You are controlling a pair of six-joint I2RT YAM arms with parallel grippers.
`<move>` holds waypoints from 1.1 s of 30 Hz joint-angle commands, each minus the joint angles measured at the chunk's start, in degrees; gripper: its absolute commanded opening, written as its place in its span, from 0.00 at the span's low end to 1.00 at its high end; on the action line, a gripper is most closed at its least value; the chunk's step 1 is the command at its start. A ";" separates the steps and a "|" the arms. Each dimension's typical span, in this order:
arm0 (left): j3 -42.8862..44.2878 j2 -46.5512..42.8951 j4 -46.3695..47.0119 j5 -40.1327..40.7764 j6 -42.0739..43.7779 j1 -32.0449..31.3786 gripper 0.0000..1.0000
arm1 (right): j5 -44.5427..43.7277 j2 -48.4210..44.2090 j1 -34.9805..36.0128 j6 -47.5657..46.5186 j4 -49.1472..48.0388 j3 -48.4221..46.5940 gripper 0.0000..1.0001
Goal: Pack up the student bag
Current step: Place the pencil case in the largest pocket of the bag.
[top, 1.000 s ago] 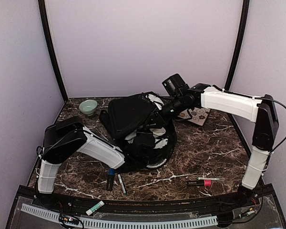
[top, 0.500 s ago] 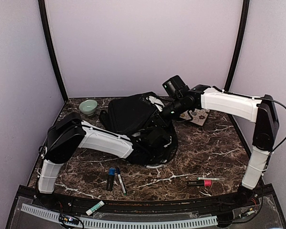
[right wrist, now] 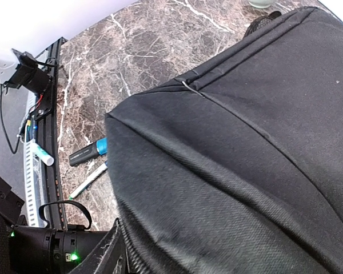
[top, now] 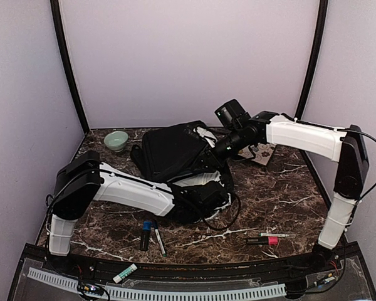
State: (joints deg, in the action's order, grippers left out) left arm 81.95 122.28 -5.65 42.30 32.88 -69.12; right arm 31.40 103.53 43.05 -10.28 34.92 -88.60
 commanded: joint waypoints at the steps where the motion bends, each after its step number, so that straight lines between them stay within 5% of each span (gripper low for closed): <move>1: -1.85 -4.94 -6.11 -2.82 -3.79 -0.76 0.49 | 1.87 -4.00 -0.68 -1.82 -0.40 -0.08 0.50; 6: -2.11 -10.50 -9.86 -8.36 -8.28 -2.15 0.57 | 2.68 -3.72 -0.92 -2.52 0.33 0.04 0.50; 14: -8.41 -22.22 -9.15 -29.15 -10.44 -2.51 0.61 | 4.12 -2.76 -1.40 -2.63 0.25 0.00 0.50; 25: -3.37 -13.56 -9.64 -27.58 -8.86 3.22 0.20 | 4.73 -2.21 -1.47 -2.48 -0.02 0.00 0.50; 33: -1.63 -6.44 -1.32 -21.30 -7.41 9.72 0.14 | 5.20 -2.33 -1.47 -2.37 -0.27 0.69 0.50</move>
State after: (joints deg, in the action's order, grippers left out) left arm 77.91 113.80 -11.79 17.26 24.23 -61.45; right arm 35.51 102.45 42.30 -11.90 37.32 -88.49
